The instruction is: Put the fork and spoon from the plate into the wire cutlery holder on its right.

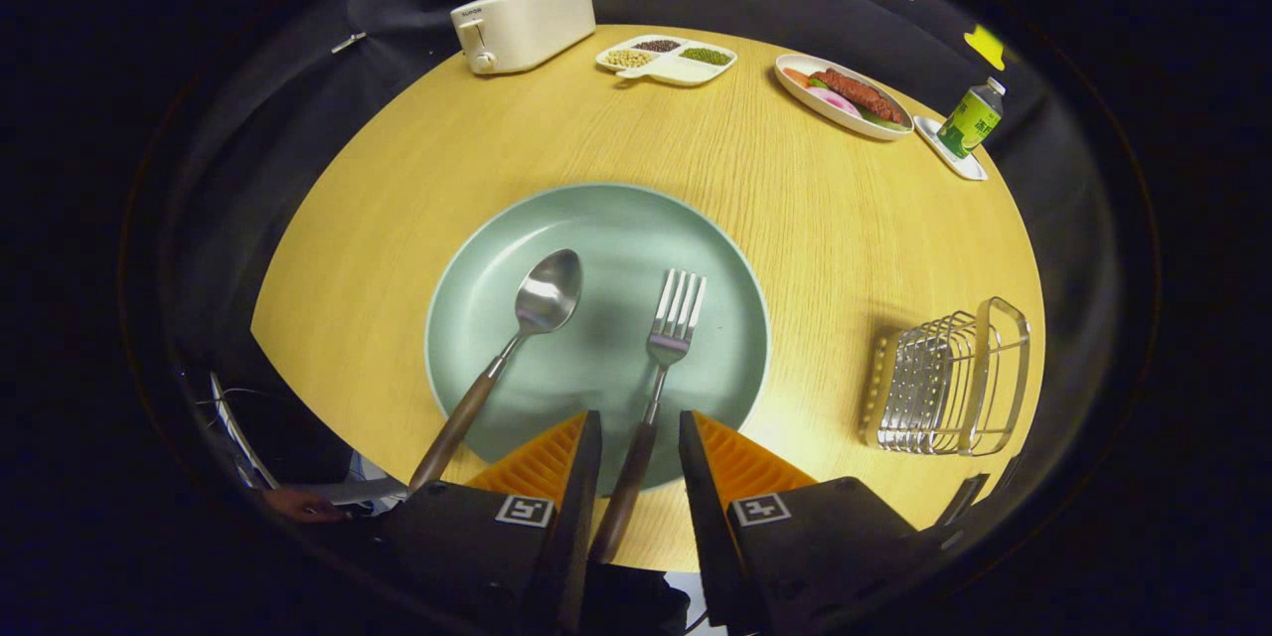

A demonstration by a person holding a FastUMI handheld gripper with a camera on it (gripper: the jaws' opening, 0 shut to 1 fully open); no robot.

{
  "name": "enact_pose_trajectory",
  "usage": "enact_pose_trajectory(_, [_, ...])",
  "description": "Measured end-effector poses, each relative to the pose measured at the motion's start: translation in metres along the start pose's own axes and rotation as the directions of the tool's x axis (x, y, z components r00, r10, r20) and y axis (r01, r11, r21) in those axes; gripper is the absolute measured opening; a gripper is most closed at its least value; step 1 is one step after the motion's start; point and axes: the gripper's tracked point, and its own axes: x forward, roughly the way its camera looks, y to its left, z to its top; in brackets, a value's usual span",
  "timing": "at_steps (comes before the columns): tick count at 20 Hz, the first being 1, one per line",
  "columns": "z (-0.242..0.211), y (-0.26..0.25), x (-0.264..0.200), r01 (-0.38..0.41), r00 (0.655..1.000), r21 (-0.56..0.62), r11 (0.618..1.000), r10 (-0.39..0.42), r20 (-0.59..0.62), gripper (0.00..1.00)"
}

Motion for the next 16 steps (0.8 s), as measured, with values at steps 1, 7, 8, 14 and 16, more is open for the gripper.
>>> enact_pose_trajectory(1, [-0.003, 0.000, 0.005, 0.010, 1.000, 0.006, 1.000, -0.010, -0.021, 0.50])
enact_pose_trajectory(7, [-0.005, -0.003, 0.016, 0.047, 0.996, 0.078, 0.996, -0.041, -0.078, 0.12])
enact_pose_trajectory(8, [-0.004, -0.004, 0.018, 0.046, 0.996, 0.085, 0.995, -0.039, -0.077, 0.12])
enact_pose_trajectory(14, [0.011, -0.001, -0.014, -0.043, 0.999, 0.124, 0.991, 0.044, -0.001, 0.09])
enact_pose_trajectory(16, [0.014, -0.003, -0.040, -0.105, 0.994, 0.121, 0.987, 0.103, 0.023, 0.09])
